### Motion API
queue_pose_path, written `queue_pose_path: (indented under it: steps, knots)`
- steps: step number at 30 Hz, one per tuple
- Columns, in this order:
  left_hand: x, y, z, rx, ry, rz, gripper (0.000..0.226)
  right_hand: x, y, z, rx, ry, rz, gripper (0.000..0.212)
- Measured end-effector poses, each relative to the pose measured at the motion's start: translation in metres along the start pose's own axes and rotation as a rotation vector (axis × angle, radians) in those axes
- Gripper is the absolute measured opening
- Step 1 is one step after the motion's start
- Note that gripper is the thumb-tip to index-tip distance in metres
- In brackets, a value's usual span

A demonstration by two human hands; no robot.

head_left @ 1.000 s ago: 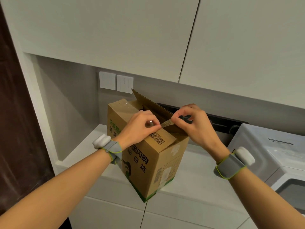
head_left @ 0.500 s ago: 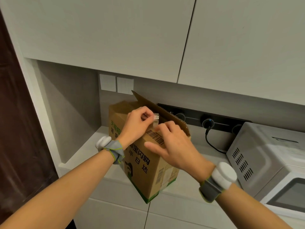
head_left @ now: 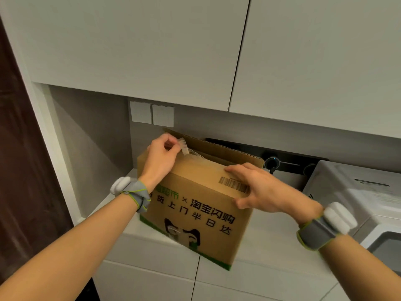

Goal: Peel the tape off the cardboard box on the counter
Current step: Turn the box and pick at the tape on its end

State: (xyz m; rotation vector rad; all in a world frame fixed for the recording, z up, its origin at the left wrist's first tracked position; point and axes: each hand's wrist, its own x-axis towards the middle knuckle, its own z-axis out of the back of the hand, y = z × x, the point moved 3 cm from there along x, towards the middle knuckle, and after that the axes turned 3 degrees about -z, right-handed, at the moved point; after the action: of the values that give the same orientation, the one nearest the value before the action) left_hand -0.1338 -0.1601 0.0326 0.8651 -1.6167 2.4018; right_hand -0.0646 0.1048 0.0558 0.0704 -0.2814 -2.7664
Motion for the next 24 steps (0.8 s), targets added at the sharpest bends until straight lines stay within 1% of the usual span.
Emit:
queue_pose_path:
  steps: [3, 5, 7, 10, 13, 18, 21, 24]
  knots:
    - [-0.008, 0.003, -0.002, 0.163, 0.008, -0.035, 0.010, -0.004, -0.015, 0.010, -0.032, 0.047, -0.026, 0.084]
    - [-0.013, 0.003, -0.005, 0.206, 0.018, -0.065, 0.011, -0.003, -0.020, 0.012, -0.047, 0.081, -0.040, 0.084]
    - [-0.017, -0.001, -0.008, 0.186, 0.020, -0.079, 0.011, 0.000, -0.022, 0.009, -0.093, 0.093, -0.048, 0.085]
    - [-0.019, -0.005, -0.010, 0.127, 0.014, -0.088, 0.011, 0.005, -0.020, -0.003, -0.149, 0.062, -0.044, 0.087]
    - [-0.017, -0.004, -0.011, 0.026, -0.010, -0.065, 0.010, 0.013, -0.011, -0.018, -0.114, 0.002, -0.065, 0.094]
    - [-0.014, -0.006, -0.019, -0.104, 0.035, -0.044, 0.009, 0.028, 0.016, -0.038, -0.171, -0.115, -0.036, 0.102]
    - [-0.011, -0.004, -0.017, -0.083, 0.034, -0.028, 0.009, 0.030, 0.016, -0.043, -0.199, -0.139, -0.042, 0.102]
    - [-0.011, -0.001, -0.008, -0.018, -0.014, -0.026, 0.010, 0.026, 0.006, -0.043, -0.214, -0.127, -0.054, 0.099]
